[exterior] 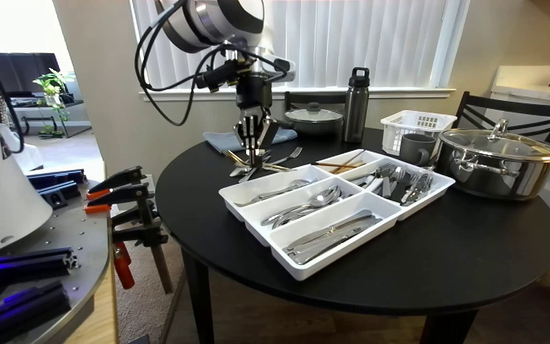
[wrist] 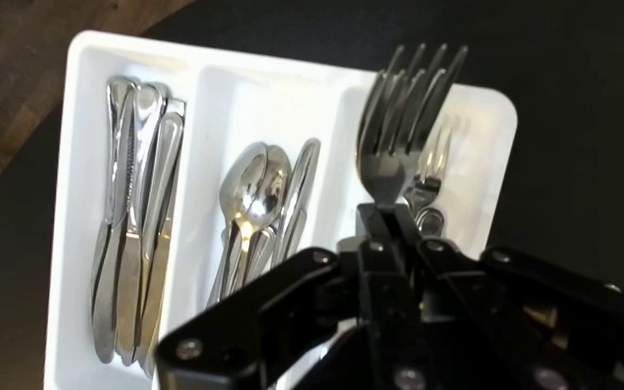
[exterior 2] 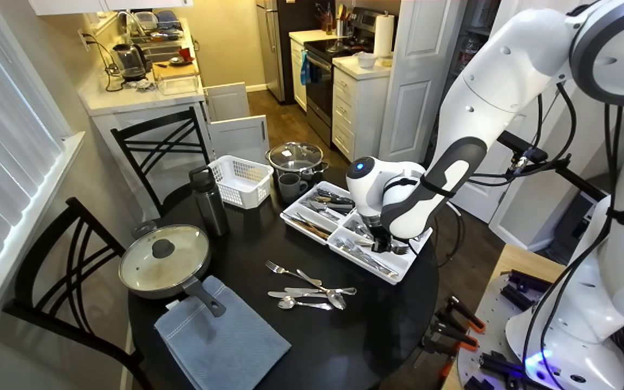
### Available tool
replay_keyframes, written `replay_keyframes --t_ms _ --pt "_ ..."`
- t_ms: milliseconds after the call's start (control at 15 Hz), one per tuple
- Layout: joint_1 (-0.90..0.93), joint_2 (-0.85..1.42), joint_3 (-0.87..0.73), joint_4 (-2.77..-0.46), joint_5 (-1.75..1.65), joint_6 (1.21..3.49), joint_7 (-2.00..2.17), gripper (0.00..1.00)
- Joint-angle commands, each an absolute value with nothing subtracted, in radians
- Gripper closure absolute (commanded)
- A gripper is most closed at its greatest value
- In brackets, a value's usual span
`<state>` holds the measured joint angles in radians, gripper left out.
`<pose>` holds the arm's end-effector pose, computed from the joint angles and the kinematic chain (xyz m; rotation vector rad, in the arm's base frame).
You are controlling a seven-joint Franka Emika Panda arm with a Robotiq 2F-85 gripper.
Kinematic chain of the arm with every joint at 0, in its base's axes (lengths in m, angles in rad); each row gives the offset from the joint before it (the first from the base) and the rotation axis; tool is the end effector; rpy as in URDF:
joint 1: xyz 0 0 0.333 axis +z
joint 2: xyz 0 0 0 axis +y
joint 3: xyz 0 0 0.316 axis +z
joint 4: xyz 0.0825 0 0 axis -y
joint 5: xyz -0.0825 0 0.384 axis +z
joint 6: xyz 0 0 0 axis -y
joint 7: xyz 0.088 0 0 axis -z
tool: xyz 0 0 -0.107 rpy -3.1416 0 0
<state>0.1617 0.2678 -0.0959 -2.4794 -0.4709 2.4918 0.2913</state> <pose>0.4437 0.0290 0.1676 2.8149 0.2662 -0.2895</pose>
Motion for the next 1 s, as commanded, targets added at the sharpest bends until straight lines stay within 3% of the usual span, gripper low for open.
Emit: replay_keyframes --t_ms 0,200,733,933 --pt "0.165 0.338 -0.120 -2.459 -0.553 2.635 0.388 0.68" --pt "0.181 0.361 -0.128 -2.464 -0.538 2.720 0.395 0.56" --pt "0.181 0.277 -0.046 -2.489 -0.381 2.927 0.285 0.04" --pt "0.099 0.335 0.124 -2.473 -0.143 2.998 0.122 0.00"
